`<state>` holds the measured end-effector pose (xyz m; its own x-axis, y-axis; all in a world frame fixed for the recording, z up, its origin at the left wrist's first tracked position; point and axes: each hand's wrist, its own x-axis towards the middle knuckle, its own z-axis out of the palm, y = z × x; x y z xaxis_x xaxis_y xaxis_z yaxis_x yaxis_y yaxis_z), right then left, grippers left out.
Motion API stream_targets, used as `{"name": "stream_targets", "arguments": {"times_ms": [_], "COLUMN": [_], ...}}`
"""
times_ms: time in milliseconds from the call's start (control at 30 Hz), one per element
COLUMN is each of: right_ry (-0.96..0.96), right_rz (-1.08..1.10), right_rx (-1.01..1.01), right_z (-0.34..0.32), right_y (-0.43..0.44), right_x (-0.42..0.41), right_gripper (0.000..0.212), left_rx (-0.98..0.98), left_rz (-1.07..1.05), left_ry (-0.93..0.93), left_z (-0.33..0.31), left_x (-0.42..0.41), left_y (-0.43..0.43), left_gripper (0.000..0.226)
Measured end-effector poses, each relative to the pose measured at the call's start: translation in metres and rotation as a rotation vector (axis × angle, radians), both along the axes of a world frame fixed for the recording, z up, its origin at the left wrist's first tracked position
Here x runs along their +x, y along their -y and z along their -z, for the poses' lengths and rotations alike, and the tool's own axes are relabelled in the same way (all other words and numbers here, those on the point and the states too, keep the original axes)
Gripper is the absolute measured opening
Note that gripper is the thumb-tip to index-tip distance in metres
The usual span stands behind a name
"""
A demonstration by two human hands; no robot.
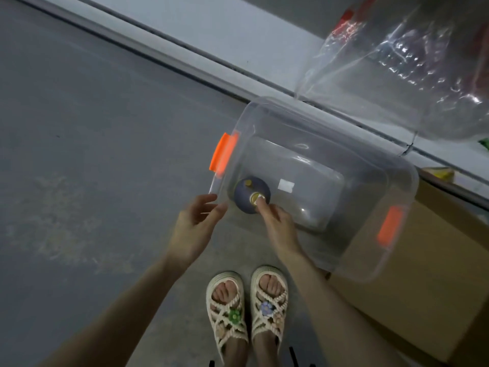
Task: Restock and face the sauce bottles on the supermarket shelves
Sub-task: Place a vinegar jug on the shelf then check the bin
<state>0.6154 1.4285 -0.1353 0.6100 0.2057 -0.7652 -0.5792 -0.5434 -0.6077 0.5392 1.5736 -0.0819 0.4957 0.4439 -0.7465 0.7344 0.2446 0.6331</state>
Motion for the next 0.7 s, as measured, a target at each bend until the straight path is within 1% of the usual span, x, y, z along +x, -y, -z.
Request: {"name": "stream_targets", "arguments": {"times_ms": [100,233,333,467,533,633,700], "right_ry": [0.048,0.094,0.124,0.172,0.199,0.249,0.280], "right_rz": [-0.026,0.014,0.028,0.028,0.054,0.045,0.034], "right_rx": [-0.010,-0.032,-0.024,0.000,0.028,0.084,0.118], "right_z": [0.000,-0.011,-0.034,-0.090,-0.126,-0.187,-0.243], "right_y": [-0.002,-0.008,-0.002,0.014,0.022,0.033,0.041], "right_x": [-0.001,0.007,0.019,0.035,0.042,0.055,0.069], "right_gripper": [0.025,0.038,0.034,0.034,0.041,0.047,0.049], "left_rx": [-0.001,0.006,0.026,0.042,0.039,0.046,0.050], "left_rz": [0.013,0.044,0.075,0.121,0.148,0.218,0.262], "left_ry": [-0.006,0.007,0.022,0.070,0.110,0.174,0.220], "left_z": [-0.004,-0.016,-0.035,-0.077,-0.106,-0.152,-0.196], "left_x": [0.000,0.001,0.004,0.018,0.028,0.043,0.056], "left_y": [-0.001,-0.002,-0.004,0.000,0.005,0.014,0.021], "left_gripper": [0.029,0.027,0.026,0.028,0.027,0.027,0.028]}}
